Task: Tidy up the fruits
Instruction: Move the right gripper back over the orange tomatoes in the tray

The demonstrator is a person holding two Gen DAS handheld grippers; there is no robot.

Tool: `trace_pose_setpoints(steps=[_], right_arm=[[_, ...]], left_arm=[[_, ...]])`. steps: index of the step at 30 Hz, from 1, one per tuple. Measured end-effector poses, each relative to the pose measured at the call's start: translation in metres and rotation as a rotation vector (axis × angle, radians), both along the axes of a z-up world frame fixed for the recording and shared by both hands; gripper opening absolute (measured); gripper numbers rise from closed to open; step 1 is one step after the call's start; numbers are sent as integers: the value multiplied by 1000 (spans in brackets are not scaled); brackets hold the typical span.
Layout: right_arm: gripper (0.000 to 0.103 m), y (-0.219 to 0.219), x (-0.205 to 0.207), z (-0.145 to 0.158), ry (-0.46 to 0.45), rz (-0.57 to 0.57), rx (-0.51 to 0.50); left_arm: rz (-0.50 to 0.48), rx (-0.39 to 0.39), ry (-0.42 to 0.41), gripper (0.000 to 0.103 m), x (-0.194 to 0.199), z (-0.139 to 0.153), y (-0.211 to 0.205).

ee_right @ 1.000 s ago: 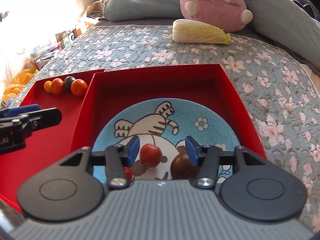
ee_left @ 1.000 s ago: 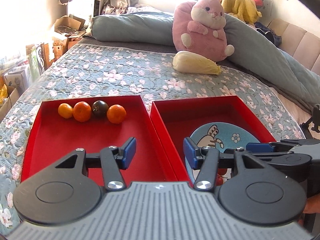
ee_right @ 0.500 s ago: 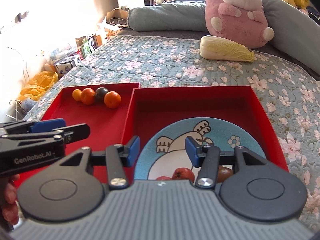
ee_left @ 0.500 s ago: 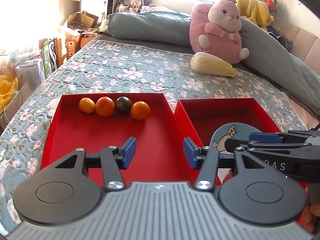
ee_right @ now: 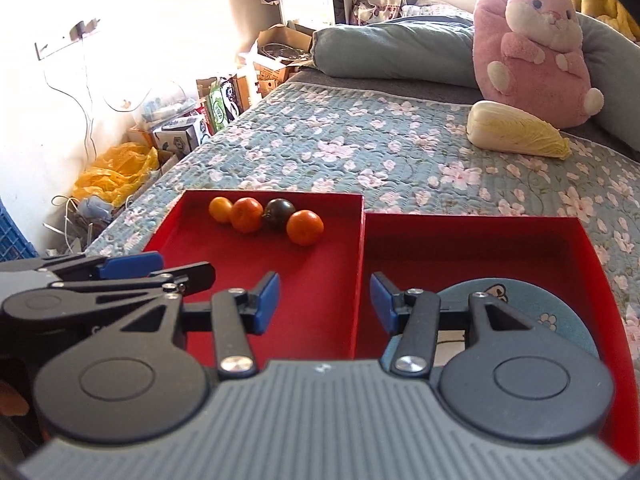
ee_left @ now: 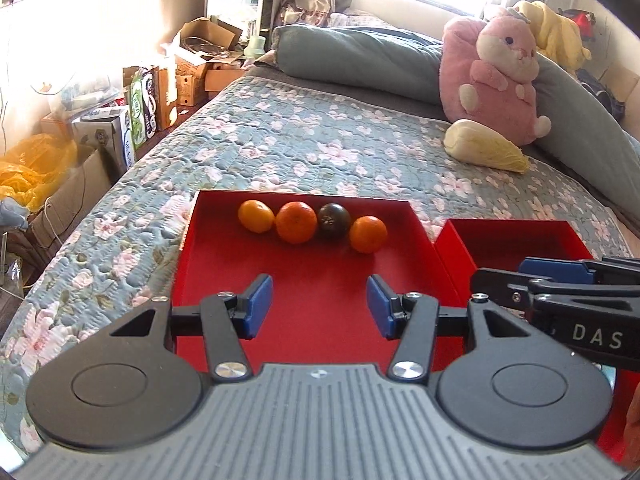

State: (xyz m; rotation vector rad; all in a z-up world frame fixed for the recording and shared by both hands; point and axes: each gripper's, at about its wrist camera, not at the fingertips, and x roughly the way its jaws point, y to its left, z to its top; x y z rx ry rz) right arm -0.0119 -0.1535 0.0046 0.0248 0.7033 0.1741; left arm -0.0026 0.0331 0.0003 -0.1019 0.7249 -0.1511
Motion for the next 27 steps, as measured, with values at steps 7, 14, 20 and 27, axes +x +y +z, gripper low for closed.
trace_pose_setpoints(steps=[7,14,20,27], right_arm=[[53,26,24,1,-10,55,-9],[52,43,63,-15,29,68,-2],[50,49,94,-41,88,41,-26],[50,55,118,-57,117,27,-69]], left_arm=[[21,28,23,58,26,-4,17],[19,11,98,58,56,-19,34],[29,-19,149,58,68,-34,34],[38,-27,159,58,82,-41,37]])
